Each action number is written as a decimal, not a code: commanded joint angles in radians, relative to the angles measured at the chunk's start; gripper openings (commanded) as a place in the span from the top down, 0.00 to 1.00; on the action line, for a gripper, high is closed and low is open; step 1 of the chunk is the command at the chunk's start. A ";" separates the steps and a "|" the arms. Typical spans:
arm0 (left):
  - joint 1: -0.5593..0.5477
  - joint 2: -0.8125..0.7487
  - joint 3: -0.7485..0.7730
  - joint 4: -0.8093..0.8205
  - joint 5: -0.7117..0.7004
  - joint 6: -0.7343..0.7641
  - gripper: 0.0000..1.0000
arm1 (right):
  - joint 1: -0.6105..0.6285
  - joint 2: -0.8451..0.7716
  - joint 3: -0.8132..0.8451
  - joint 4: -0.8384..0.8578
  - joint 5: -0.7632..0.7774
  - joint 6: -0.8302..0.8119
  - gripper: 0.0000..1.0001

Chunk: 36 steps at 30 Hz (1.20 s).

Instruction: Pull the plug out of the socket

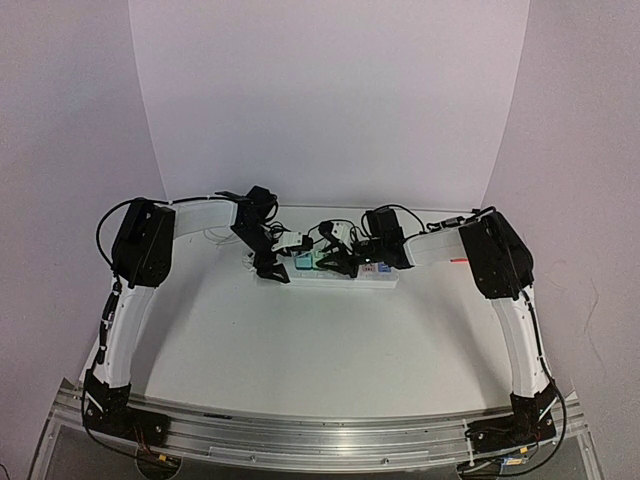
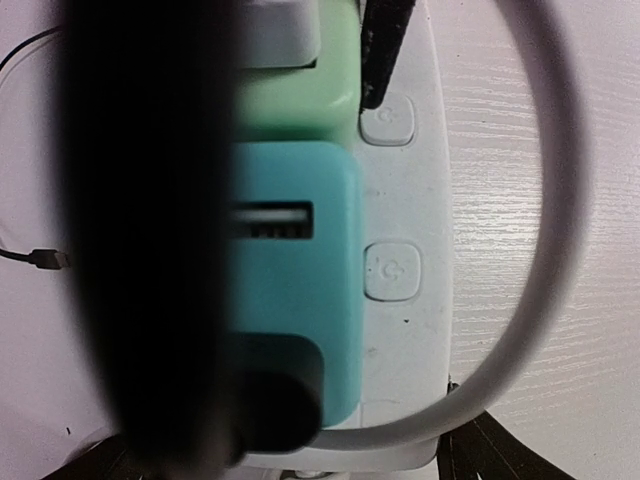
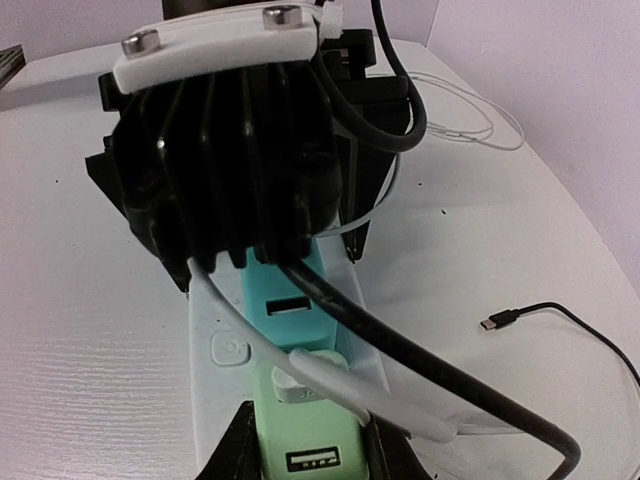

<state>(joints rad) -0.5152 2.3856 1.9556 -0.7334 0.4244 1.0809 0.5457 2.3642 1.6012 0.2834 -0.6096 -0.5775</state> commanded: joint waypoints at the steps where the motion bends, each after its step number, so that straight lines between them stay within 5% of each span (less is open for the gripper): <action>1: -0.014 0.087 -0.048 -0.112 -0.039 0.037 1.00 | 0.008 0.007 0.023 0.013 0.014 -0.010 0.80; 7: -0.014 0.090 -0.049 -0.138 -0.050 0.066 1.00 | 0.008 -0.019 0.033 -0.006 -0.027 -0.041 1.00; 36: -0.016 0.113 -0.121 -0.218 -0.176 0.134 1.00 | -0.043 -0.107 0.117 0.185 -0.122 0.011 1.00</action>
<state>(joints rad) -0.5174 2.3779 1.9347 -0.7330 0.4156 1.1507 0.5300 2.3642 1.6451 0.2122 -0.6779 -0.5958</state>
